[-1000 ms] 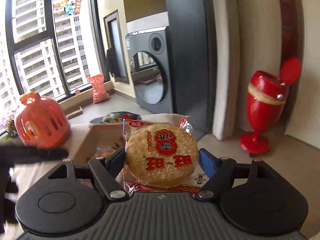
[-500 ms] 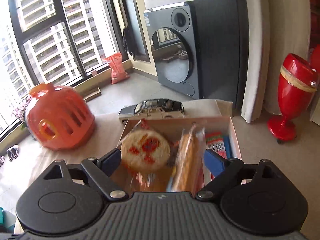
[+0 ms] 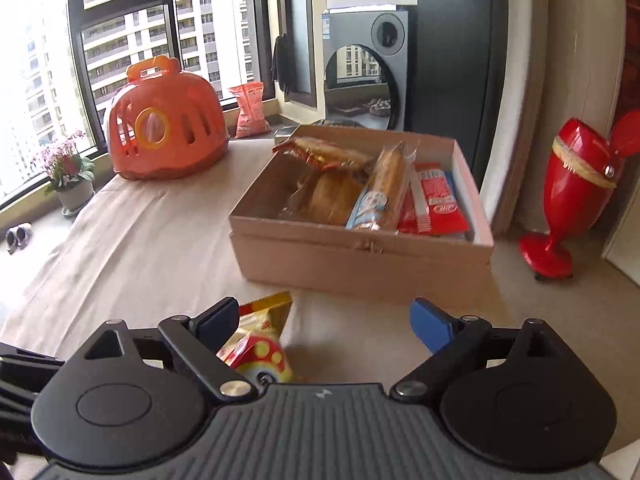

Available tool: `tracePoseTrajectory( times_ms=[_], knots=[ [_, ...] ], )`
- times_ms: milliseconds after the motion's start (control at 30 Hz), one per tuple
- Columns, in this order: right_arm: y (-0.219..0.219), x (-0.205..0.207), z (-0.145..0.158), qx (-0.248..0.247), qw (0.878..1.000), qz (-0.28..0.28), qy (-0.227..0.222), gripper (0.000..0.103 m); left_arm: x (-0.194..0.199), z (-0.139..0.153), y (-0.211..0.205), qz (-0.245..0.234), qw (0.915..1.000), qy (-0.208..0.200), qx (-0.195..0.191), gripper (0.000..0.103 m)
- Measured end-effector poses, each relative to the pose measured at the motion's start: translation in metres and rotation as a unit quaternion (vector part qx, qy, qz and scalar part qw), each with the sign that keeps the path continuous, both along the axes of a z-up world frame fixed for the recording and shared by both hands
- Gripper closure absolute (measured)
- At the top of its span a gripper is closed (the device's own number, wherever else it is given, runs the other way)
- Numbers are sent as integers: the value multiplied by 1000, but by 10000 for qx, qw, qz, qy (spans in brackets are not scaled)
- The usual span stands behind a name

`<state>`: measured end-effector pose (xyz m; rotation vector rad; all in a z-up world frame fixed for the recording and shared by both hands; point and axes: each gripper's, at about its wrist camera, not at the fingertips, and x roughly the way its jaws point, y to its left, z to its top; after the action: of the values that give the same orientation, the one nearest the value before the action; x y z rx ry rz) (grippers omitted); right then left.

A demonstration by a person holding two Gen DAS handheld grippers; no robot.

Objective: Organize snacks
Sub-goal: 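Move the left gripper to the small orange candy packet while the right approaches the panda packet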

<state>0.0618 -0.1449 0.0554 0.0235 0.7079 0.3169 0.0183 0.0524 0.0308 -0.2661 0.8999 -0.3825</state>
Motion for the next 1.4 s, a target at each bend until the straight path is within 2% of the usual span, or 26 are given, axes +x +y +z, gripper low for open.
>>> tracePoseTrajectory(
  times_ms=[67,300,400,567,667,833,933,1033,1133,1300,1400],
  knots=[
    [-5,-8,-4,191,9997,-97,65,10,-5,-1,-5,24,9999,-64,137,66],
    [-15,-37,-16,453,9979,-404,236,10,-20,0,-7,137,9995,-257,137,66],
    [-11,-51,-18,363,9981,-457,212,10,-26,3,-5,183,9992,-329,136,66],
    [3,-50,-12,9,9986,-511,-139,10,-33,8,0,197,9984,-444,277,66],
    [19,-34,-9,-193,9988,-364,-253,10,-37,10,4,234,9980,-489,336,66],
    [37,-17,-22,-459,9985,-227,-167,10,-43,11,14,314,9973,-574,332,66],
    [39,-26,-33,-435,9990,-129,3,10,-42,8,22,402,9974,-526,286,66],
    [39,-48,-44,-487,9984,198,216,10,-36,5,26,471,9975,-480,222,66],
    [35,-66,-46,-519,9978,369,166,8,-29,2,25,436,9979,-418,216,66],
    [14,-65,-29,-84,9997,212,44,8,-24,-3,26,454,9982,-293,279,66],
    [-2,-55,-21,181,9997,-91,-156,6,-29,0,39,524,9985,-163,15,66]
  ],
)
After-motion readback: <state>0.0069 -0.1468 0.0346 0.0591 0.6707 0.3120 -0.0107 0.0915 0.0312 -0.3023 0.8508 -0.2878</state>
